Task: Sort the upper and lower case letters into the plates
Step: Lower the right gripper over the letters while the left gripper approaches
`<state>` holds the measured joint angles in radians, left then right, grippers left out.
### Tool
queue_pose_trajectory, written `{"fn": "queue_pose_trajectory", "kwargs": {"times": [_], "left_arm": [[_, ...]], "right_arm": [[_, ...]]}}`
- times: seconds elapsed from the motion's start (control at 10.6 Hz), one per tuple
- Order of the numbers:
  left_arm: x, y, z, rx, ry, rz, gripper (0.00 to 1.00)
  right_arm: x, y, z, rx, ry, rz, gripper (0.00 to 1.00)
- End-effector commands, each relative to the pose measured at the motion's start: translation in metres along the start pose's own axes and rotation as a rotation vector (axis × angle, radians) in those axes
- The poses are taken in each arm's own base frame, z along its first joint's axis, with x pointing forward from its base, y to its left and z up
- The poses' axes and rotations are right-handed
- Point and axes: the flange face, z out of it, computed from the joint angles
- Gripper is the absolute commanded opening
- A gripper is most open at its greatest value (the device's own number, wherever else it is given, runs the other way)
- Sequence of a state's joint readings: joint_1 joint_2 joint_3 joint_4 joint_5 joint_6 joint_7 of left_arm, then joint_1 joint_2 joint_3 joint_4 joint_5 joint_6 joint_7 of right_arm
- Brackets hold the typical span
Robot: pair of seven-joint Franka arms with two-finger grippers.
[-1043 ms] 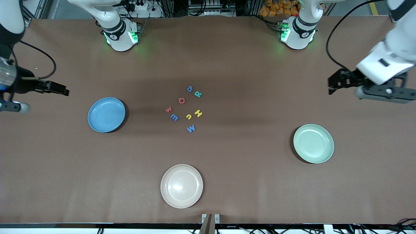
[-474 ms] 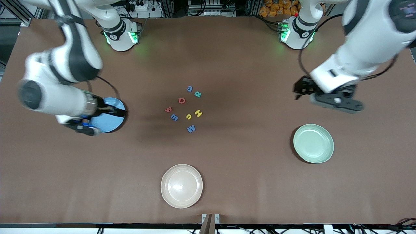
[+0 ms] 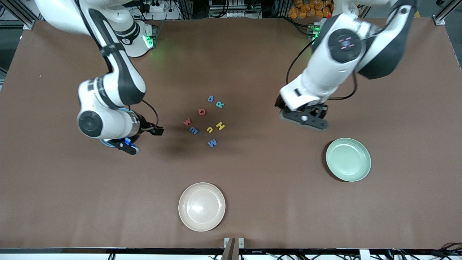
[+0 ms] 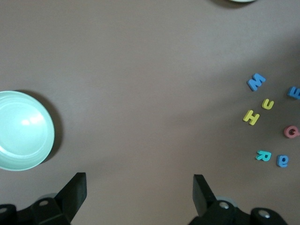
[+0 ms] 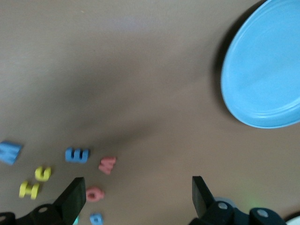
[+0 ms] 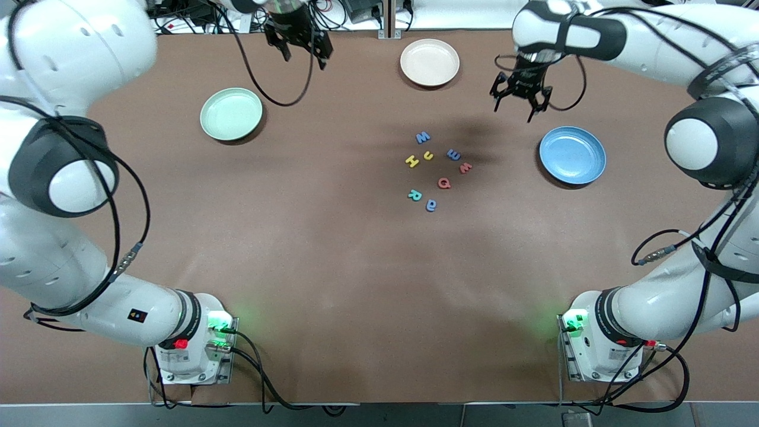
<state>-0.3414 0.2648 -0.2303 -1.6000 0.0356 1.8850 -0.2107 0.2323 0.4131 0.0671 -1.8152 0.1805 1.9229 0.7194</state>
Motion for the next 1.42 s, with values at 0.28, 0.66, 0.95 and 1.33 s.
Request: {"fn": "queue_pose_trajectory", "kwargs": {"times": [0.28,0.66,0.95,1.33], "left_arm": [[-0.007,0.114,0.058,-0.014,0.07,0.033,1.0],[-0.018,0.139,0.118,0.047,0.093,0.023,1.0],[-0.021,0.133,0.123,0.054,0.082,0.019,1.0],[-0.018,0.123,0.12,0.056,0.084,0.004,1.0]], "right_arm": [[-0.052,-0.063,0.083,0.001,-0.001,0.126,1.0],[-0.066,-0.065,0.116,0.003,0.024,0.109,1.0],[-0.073,-0.061,0.134,0.008,0.049,0.094,1.0],[-0.089,-0.06,0.155,-0.019,0.042,0.075,1.0]]}}
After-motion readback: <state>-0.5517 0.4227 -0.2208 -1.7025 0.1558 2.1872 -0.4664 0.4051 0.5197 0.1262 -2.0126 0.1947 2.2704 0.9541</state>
